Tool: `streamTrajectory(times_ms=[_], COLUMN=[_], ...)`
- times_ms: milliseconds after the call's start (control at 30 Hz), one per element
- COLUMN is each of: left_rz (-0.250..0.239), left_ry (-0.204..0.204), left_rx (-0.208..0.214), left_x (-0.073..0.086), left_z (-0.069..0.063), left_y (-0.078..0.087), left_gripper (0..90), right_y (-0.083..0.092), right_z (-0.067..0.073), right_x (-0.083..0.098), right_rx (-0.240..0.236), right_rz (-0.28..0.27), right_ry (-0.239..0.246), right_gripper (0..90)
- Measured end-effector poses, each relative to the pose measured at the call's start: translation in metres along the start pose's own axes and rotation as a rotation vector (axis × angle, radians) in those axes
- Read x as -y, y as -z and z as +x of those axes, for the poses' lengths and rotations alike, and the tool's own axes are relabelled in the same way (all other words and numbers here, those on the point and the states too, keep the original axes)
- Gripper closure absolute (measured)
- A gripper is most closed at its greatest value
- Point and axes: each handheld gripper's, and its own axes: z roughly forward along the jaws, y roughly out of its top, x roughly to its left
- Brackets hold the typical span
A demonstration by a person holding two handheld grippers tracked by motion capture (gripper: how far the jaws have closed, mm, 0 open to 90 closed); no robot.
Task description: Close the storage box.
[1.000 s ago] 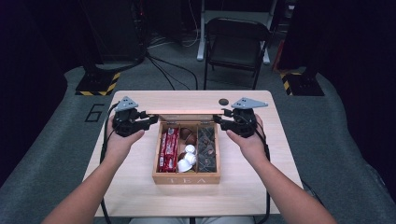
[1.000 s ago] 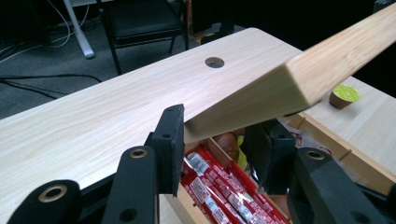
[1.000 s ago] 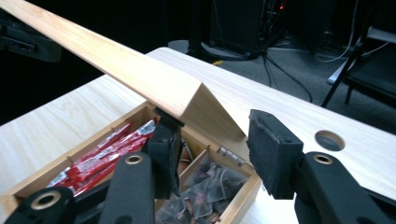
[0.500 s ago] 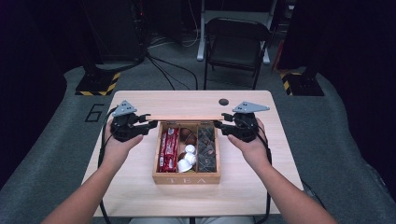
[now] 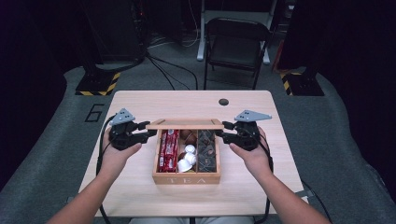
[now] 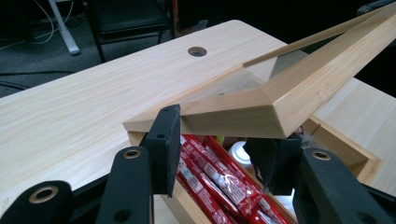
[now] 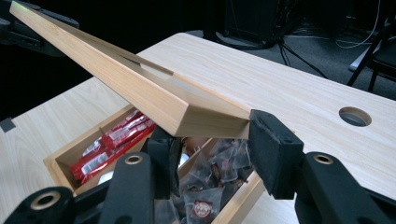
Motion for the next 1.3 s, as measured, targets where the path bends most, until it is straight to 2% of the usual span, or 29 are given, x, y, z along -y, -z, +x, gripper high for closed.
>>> streamTrajectory(times_ms=[200, 400, 567, 733, 833, 1033, 1167, 1300], left_rz=[0.003, 0.004, 0.002, -0.001, -0.011, -0.008, 0.007, 0.011], left_ry=[-0.012, -0.005, -0.014, -0.003, -0.006, 0.010, 0.006, -0.009], left_rx=[0.005, 0.007, 0.002, 0.010, 0.008, 0.014, 0.024, 0.024], left_x=[0.016, 0.033, 0.041, 0.052, 0.060, 0.071, 0.081, 0.085], left_z=[-0.008, -0.015, -0.019, -0.022, -0.025, -0.028, -0.031, -0.033], left_y=[0.006, 0.008, 0.010, 0.010, 0.011, 0.011, 0.010, 0.010], left_gripper=[55.1, 55.1, 55.1, 55.1, 55.0, 55.1, 55.1, 55.2], right_y=[0.003, 0.006, 0.007, 0.008, 0.008, 0.009, 0.009, 0.008], right_z=[0.006, 0.013, 0.016, 0.020, 0.022, 0.025, 0.028, 0.029], right_x=[0.014, 0.031, 0.039, 0.050, 0.058, 0.067, 0.078, 0.084], right_rx=[0.001, 0.002, 0.003, -0.002, 0.001, -0.012, -0.013, -0.019], right_rz=[0.001, 0.009, 0.002, -0.010, -0.007, -0.005, 0.009, 0.007], right_ry=[0.010, 0.023, 0.028, 0.017, 0.034, 0.038, 0.042, 0.041], right_gripper=[54.4, 54.5, 54.5, 54.5, 54.5, 54.5, 54.4, 54.5])
